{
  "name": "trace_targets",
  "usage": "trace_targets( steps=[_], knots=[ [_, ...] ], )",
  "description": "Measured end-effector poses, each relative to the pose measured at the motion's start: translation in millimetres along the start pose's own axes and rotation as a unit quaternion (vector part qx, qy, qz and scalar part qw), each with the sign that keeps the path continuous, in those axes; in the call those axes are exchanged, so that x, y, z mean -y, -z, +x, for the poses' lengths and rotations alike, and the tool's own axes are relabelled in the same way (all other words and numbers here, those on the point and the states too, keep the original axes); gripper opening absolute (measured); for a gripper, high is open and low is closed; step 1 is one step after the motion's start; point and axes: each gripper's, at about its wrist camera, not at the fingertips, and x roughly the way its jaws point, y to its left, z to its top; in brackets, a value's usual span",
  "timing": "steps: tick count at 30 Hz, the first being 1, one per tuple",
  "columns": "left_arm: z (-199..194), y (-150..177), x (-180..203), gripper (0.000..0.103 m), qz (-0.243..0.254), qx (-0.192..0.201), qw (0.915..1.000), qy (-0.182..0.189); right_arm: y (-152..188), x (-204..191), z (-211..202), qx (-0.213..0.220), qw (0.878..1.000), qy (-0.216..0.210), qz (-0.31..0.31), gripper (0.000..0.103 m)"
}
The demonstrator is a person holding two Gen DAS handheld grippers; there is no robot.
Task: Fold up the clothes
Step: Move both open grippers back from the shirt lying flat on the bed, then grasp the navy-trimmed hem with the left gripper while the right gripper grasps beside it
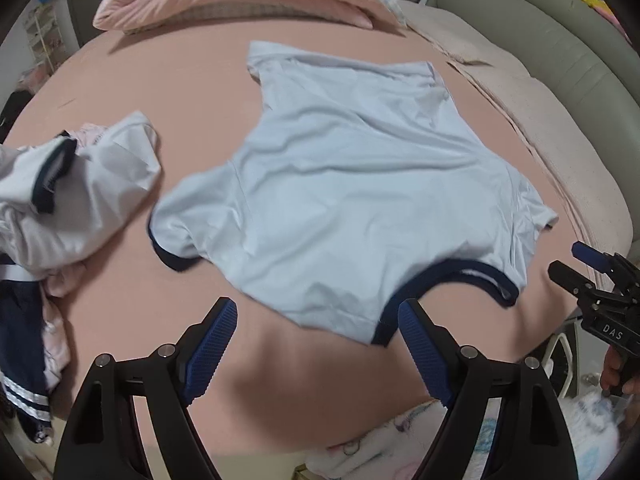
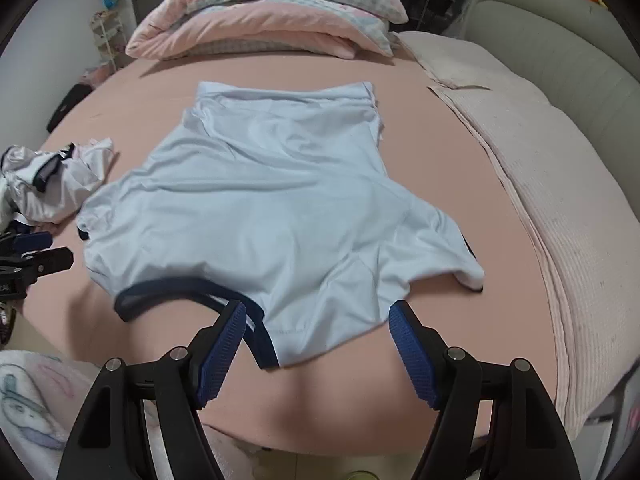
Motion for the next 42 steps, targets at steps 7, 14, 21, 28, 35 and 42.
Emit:
trace_targets(
  steps=[7,14,21,28,35,42],
  knots=[
    [18,12,14,0.083,0.018,-0.005,0.9998,-0.004,13,-9,16,-0.015,1.0,-0.019,-0.012,0.074],
    [27,23,19,0.082,0.026,0.004,0.9993,-0.026,19,-8,38,-0.038,0.999,-0.011,-0.012,0.073],
    [40,30,16,0.082,0.006,-0.013,0.9998,-0.014,26,-19,53,-0.058,0.997,0.008,-0.039,0.073],
    [49,30,21,0.082,0.02,-0.024,0.9994,-0.018,26,-16,62,-0.066,0.998,0.012,-0.017,0.067],
    [60,25,28,0.079,0.036,-0.023,0.9981,-0.045,17,-5,65,-0.085,0.996,0.007,0.031,0.057],
    [52,26,17,0.077,0.015,-0.011,0.9964,-0.082,15,-2,62,-0.082,0.996,0.016,0.044,0.048]
  ],
)
